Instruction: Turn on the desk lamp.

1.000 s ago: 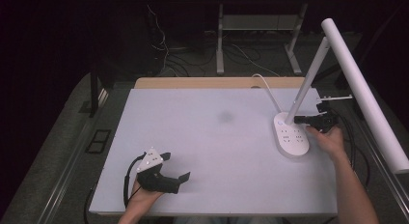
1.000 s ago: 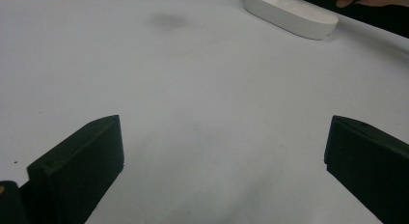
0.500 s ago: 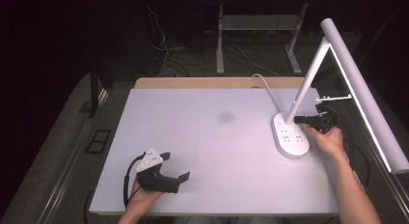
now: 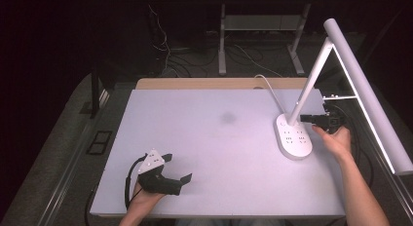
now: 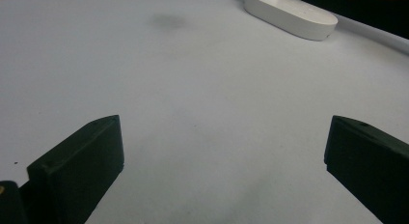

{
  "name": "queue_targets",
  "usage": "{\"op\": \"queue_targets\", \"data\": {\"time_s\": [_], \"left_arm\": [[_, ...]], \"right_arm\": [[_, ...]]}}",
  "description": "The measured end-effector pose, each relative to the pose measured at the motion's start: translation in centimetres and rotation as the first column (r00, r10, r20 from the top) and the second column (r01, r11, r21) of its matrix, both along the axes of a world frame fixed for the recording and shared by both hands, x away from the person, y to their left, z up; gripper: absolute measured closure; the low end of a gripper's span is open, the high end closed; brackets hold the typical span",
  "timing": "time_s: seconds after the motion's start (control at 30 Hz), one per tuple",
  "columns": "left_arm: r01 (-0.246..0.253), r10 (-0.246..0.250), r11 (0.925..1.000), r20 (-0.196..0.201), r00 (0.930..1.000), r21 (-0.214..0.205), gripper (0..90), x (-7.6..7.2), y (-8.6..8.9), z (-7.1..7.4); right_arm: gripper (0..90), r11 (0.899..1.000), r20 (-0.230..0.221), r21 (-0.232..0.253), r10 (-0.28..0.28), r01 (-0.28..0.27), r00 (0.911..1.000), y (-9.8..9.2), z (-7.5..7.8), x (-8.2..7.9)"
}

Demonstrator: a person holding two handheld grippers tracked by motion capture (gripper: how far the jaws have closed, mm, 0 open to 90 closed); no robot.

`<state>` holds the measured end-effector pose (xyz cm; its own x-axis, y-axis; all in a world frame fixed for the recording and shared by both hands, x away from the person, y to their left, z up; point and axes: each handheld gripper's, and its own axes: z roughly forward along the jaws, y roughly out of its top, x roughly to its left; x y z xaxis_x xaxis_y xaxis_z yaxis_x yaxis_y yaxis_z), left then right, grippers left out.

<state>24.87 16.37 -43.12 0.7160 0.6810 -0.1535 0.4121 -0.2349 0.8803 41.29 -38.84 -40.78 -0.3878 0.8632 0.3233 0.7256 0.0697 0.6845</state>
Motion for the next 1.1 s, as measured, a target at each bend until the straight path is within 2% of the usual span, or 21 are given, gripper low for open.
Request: {"op": "queue_targets", "data": {"time_s": [0.33,0.6,0.97,1.03,1.1], "left_arm": [[0.008,-0.008,1.0,0.004,1.0,-0.001,0.0,-0.1,-0.1,0.0],[0.014,-0.014,0.9999,0.008,0.9999,-0.001,0.0,-0.2,-0.2,0.1],[0.028,-0.028,0.9996,0.011,0.9995,-0.002,0.0,-0.3,-0.4,0.1],[0.028,-0.028,0.9996,0.011,0.9996,-0.004,0.0,-0.3,-0.4,0.2],[0.028,-0.028,0.9996,0.011,0.9995,-0.003,0.0,-0.3,-0.3,0.2]], "right_arm": [[89.6,1.0,0.023,-0.001,-0.007,0.007,0.9997,-0.4,1.2,-1.1],[89.6,1.0,0.038,-0.009,0.008,-0.007,0.9993,0.3,2.3,-2.4],[89.4,1.0,0.041,0.008,-0.004,0.004,0.9992,1.2,3.2,-4.9],[81.9,0.999,0.043,0.035,-0.012,0.01,0.999,1.3,3.3,-5.7],[80.4,0.999,0.044,0.038,-0.014,0.012,0.9989,1.4,3.3,-6.0]]}}
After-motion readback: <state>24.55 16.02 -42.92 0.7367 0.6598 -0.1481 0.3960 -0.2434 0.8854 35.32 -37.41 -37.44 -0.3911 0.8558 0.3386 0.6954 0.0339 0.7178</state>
